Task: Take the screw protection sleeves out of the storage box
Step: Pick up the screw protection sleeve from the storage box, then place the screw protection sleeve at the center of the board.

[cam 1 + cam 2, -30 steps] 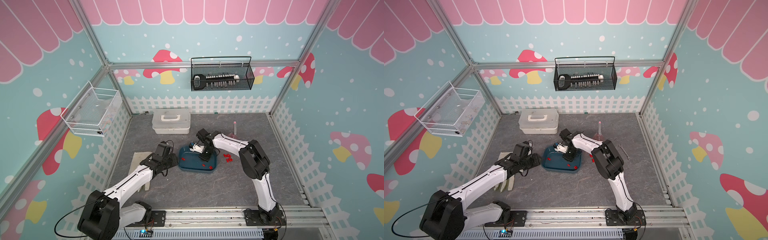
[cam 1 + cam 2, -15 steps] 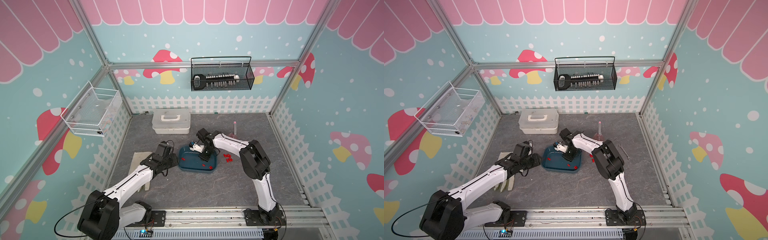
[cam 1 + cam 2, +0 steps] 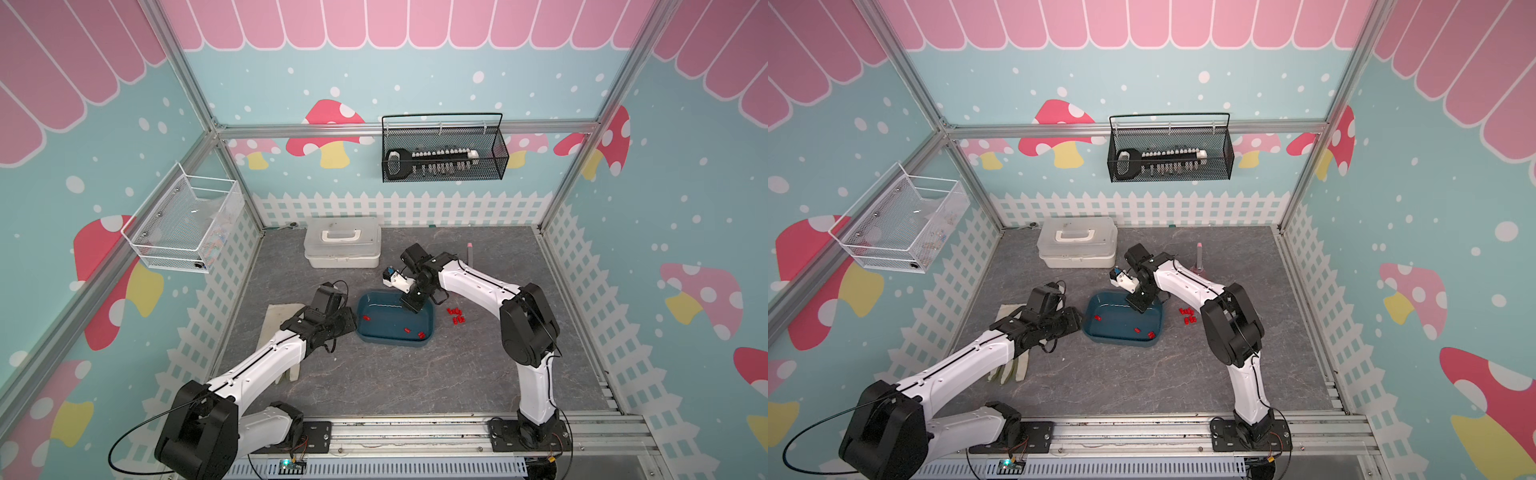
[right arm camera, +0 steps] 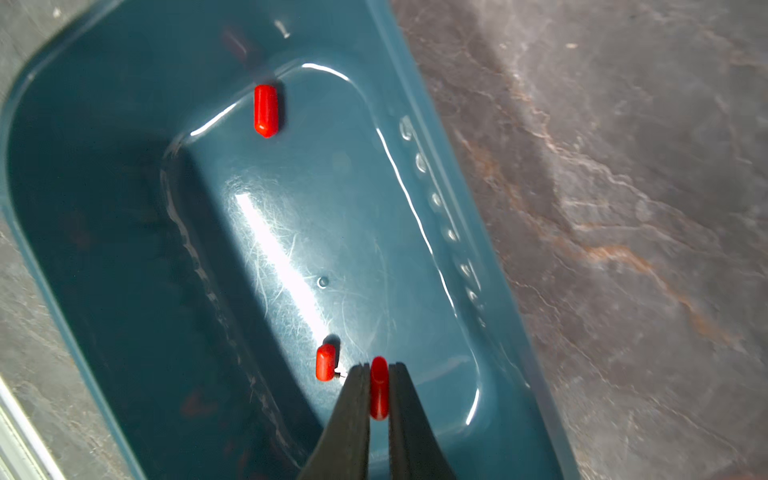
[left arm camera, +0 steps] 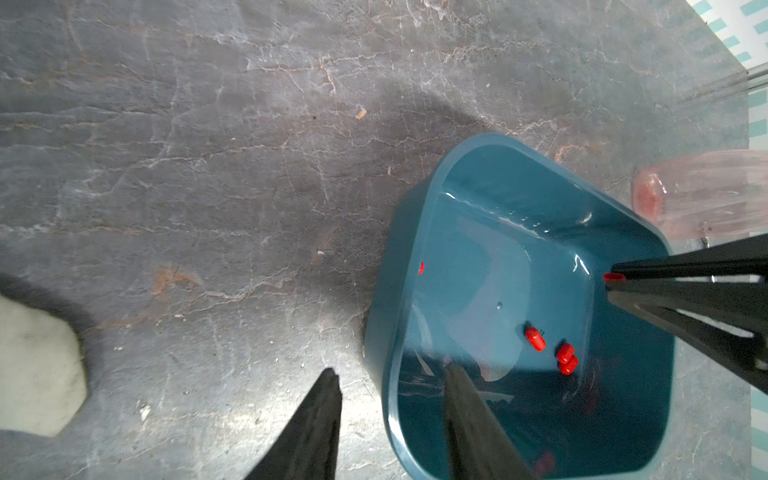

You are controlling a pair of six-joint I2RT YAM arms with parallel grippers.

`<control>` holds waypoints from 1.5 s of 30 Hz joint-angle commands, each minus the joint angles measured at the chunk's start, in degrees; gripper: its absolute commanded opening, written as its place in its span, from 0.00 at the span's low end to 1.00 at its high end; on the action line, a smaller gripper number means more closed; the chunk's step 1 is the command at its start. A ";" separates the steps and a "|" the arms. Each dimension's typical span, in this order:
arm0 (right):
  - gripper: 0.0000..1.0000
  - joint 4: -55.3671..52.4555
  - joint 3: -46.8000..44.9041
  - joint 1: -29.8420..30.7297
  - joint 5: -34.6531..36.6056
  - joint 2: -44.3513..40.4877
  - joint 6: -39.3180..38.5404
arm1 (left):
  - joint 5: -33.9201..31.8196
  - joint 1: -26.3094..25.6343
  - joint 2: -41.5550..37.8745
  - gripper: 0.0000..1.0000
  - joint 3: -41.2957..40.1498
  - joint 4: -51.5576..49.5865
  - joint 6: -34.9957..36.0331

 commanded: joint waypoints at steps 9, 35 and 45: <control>0.13 -1.13 -5.77 -3.95 0.17 -10.11 6.04 | -1.05 -0.26 -0.83 0.43 1.09 -0.45 0.69; 0.13 5.93 -26.65 -12.57 3.20 -22.81 12.43 | -1.05 -0.31 -0.39 0.43 1.18 -0.39 0.60; 0.13 8.03 -29.13 -13.44 3.40 -20.99 12.88 | -1.05 -0.28 -0.40 0.43 1.18 -0.39 0.61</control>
